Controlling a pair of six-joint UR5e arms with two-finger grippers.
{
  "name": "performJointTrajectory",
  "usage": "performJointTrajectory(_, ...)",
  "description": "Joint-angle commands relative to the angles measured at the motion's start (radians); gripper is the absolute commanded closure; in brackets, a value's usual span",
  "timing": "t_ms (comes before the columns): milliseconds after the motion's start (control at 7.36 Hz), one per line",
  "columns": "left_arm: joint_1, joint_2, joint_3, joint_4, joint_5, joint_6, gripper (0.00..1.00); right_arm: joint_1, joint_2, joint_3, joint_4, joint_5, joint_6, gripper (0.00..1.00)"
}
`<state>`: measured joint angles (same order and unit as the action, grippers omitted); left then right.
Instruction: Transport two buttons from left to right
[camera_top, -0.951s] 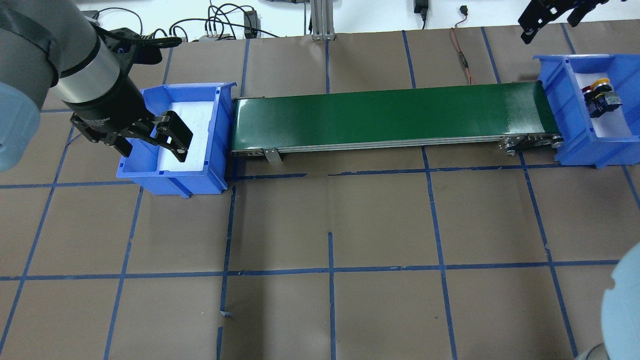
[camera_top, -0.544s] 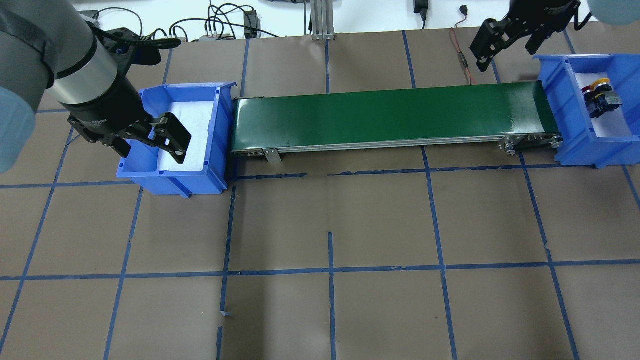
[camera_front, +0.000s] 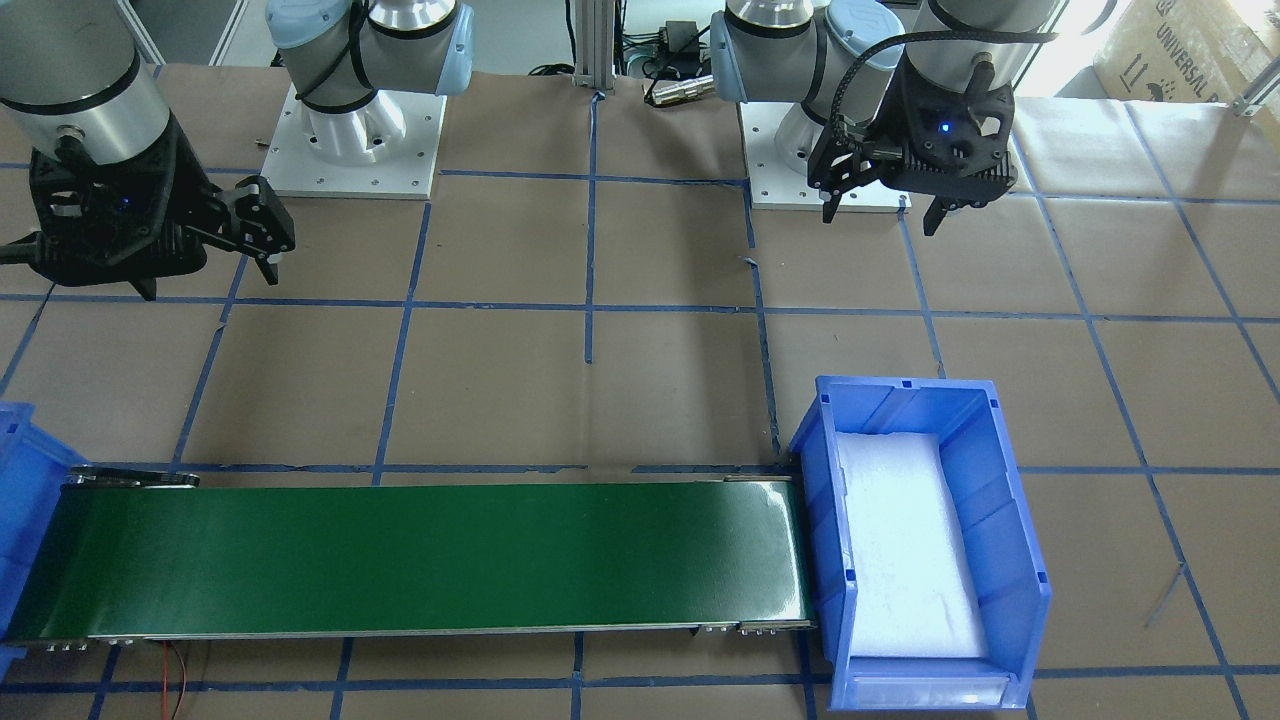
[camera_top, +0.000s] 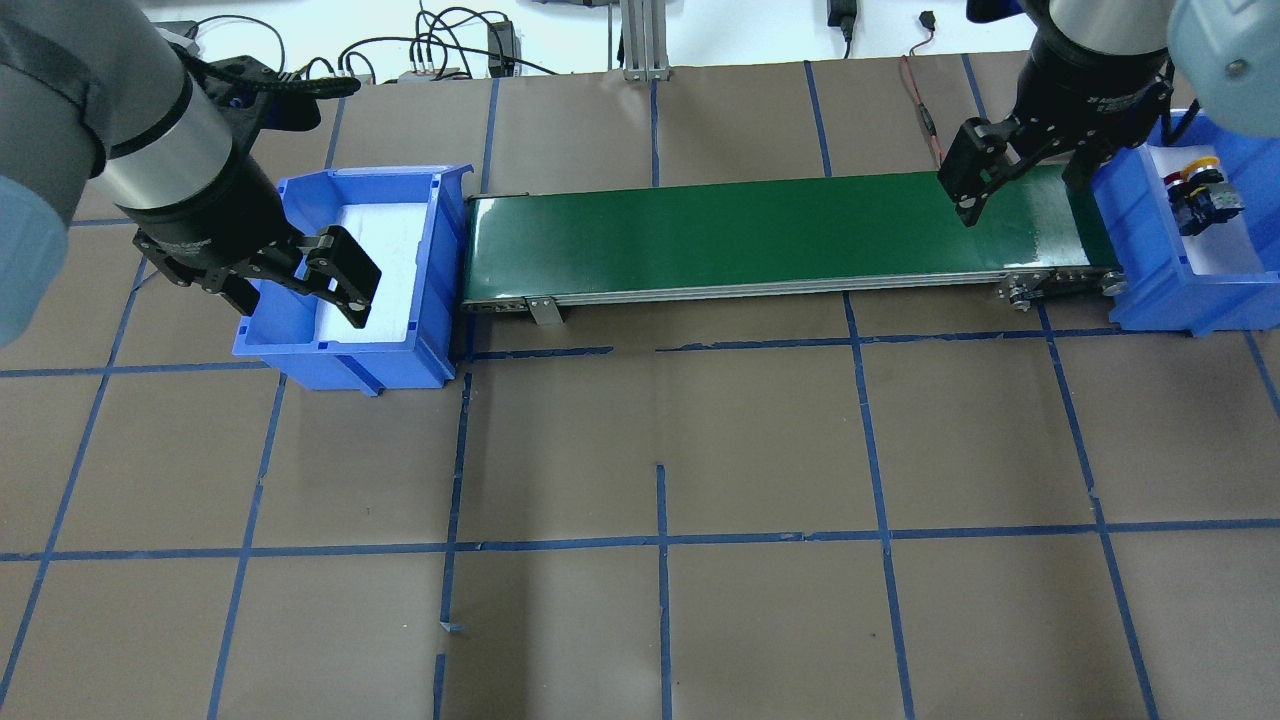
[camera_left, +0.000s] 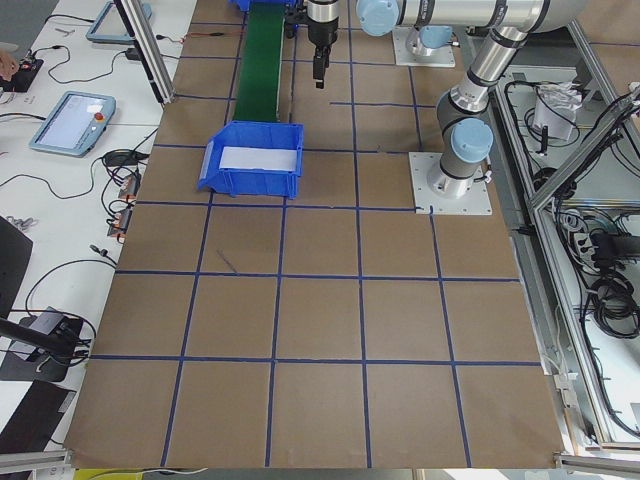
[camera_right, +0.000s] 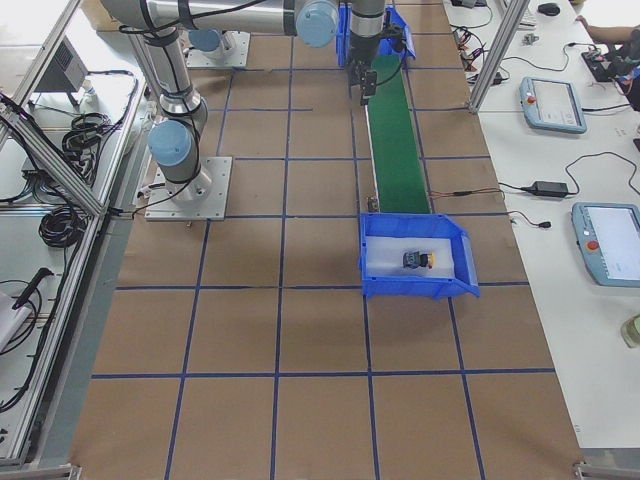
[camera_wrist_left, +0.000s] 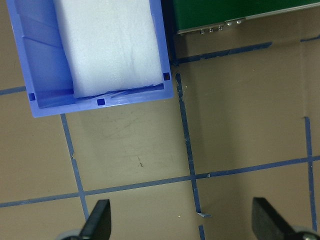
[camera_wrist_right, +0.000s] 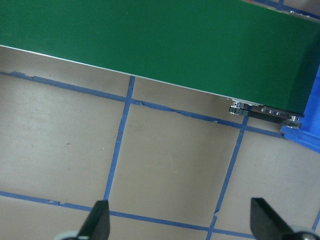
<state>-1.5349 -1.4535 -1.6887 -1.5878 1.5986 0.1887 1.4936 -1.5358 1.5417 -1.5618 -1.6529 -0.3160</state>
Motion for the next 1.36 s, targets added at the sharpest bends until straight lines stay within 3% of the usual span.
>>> performJointTrajectory(0, 0.001, -0.005, 0.001, 0.009, -0.003, 0.002, 0.00, 0.002, -0.043, 0.015, 0.009, 0.043, 0.006, 0.01)
performJointTrajectory(408, 0.002, -0.008, 0.001, 0.009, -0.005, 0.003, 0.00, 0.014, -0.047, 0.009, 0.009, 0.083, -0.008, 0.00)
performJointTrajectory(1223, 0.007, -0.013, -0.002, 0.009, -0.006, 0.000, 0.00, 0.022, -0.032, 0.006, -0.003, 0.071, -0.024, 0.00)
